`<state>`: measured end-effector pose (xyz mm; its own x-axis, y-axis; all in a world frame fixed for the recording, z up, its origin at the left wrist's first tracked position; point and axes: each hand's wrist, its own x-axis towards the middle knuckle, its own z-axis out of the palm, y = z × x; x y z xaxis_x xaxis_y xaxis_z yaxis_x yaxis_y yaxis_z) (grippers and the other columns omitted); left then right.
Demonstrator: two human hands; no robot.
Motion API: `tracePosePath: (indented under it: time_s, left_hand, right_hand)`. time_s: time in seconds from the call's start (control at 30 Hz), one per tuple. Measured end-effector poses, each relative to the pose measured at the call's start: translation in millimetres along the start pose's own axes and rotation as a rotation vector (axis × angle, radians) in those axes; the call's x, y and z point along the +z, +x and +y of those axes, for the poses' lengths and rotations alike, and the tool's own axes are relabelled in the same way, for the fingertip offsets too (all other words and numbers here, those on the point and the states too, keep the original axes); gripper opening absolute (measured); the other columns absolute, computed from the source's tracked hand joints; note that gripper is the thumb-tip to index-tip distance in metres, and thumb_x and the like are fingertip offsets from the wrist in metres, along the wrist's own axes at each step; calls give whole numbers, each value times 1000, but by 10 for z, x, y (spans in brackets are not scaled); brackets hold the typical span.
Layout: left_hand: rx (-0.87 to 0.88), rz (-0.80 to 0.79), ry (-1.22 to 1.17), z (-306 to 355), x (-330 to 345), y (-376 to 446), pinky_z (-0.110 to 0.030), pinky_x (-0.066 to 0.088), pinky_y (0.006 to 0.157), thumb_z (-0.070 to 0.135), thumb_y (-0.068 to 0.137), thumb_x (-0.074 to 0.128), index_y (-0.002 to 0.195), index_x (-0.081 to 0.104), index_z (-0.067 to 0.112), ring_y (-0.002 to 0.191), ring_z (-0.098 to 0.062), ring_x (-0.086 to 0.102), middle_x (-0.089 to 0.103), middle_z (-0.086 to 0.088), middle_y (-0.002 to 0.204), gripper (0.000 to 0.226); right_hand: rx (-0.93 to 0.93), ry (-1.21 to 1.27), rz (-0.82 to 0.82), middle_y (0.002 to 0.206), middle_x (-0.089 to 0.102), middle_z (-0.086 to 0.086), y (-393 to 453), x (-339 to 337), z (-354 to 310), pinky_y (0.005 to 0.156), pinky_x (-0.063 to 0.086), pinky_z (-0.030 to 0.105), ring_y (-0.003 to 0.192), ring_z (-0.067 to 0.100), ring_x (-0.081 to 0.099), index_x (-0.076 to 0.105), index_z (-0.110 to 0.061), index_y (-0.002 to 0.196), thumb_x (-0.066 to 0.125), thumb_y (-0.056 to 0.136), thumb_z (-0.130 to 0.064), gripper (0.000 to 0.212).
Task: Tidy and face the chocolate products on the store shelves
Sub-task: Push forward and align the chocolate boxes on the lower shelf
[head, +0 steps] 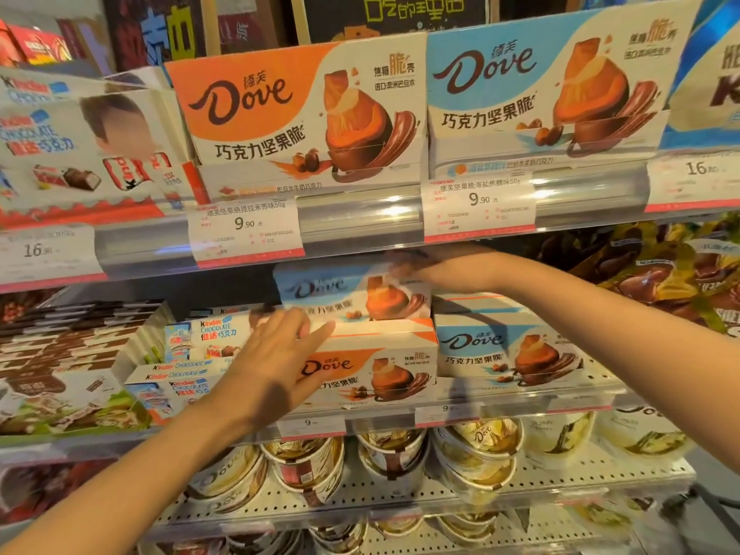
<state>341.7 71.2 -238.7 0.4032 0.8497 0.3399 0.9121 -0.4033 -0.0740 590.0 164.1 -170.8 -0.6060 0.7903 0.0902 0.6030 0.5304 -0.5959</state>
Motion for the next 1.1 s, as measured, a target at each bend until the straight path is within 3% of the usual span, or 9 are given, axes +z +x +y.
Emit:
tracePosePath:
  time_s: [0.13, 0.23, 0.37, 0.5, 0.63, 0.7, 0.8, 0.87, 1.1]
  left_hand:
    - [-30, -29, -26, 81, -46, 109, -24, 24, 82, 58, 85, 49, 134, 42, 26, 97, -7, 27, 34, 11, 110, 59]
    - [-37, -30, -68, 168, -54, 252, -25, 31, 88, 66, 80, 44, 119, 51, 25, 101, -7, 34, 42, 9, 114, 58]
    - [8, -67, -237, 466, -66, 480, -27, 31, 100, 58, 80, 57, 128, 45, 33, 120, -10, 36, 44, 9, 132, 55]
    - [67, -215, -380, 627, -37, 789, -32, 37, 102, 48, 76, 68, 134, 39, 41, 125, -11, 40, 43, 13, 138, 66]
    - [32, -308, -370, 630, 2, 988, -30, 46, 91, 42, 70, 75, 130, 43, 30, 113, -12, 49, 51, 7, 128, 69]
    - [29, -333, -369, 618, 35, 1031, -32, 45, 93, 41, 71, 74, 134, 40, 32, 116, -12, 47, 48, 7, 132, 72]
    - [32, -347, -370, 586, 67, 1034, -34, 43, 95, 44, 71, 73, 135, 37, 38, 119, -12, 43, 46, 11, 133, 73]
    - [60, -336, -370, 577, 75, 1004, -32, 40, 97, 45, 72, 73, 136, 37, 39, 120, -11, 42, 47, 12, 133, 73]
    - [22, -319, -538, 615, -21, 883, -17, 38, 85, 38, 71, 78, 138, 28, 32, 109, 0, 39, 36, 22, 121, 84]
  right_hand:
    - [125, 200, 196, 98, 54, -9, -138, -155, 190, 87, 40, 13, 98, 6, 54, 51, -30, 96, 49, 95, -20, 10]
    - [180, 230, 247, 127, 48, 3, -286, -275, 301, 108, 31, 34, 123, 18, 42, 45, -17, 129, 39, 99, -24, 32]
    - [270, 391, 354, 122, 58, -5, -567, -436, 524, 105, 37, 36, 114, 15, 52, 60, -18, 113, 56, 91, -33, 26]
    - [201, 490, 397, 100, 64, -6, -928, -533, 674, 90, 43, 24, 96, 9, 58, 63, -21, 96, 52, 91, -9, 17]
    - [161, 413, 250, 106, 66, 1, -1204, -546, 825, 76, 52, 15, 95, 12, 64, 59, -13, 112, 46, 94, -8, 23]
    - [143, 333, 221, 111, 65, 1, -1291, -541, 908, 77, 53, 18, 99, 9, 65, 59, -19, 113, 53, 93, -28, 23]
    - [111, 236, 224, 116, 63, -4, -1367, -584, 968, 81, 53, 21, 105, 8, 62, 57, -24, 117, 58, 66, -74, 71]
    - [95, 207, 207, 116, 63, -4, -1372, -614, 986, 83, 53, 23, 107, 8, 62, 57, -22, 118, 57, 60, -80, 82]
    - [42, 76, 173, 107, 64, -4, -1321, -426, 968, 78, 56, 24, 102, 9, 63, 54, -21, 114, 45, 86, -55, 45]
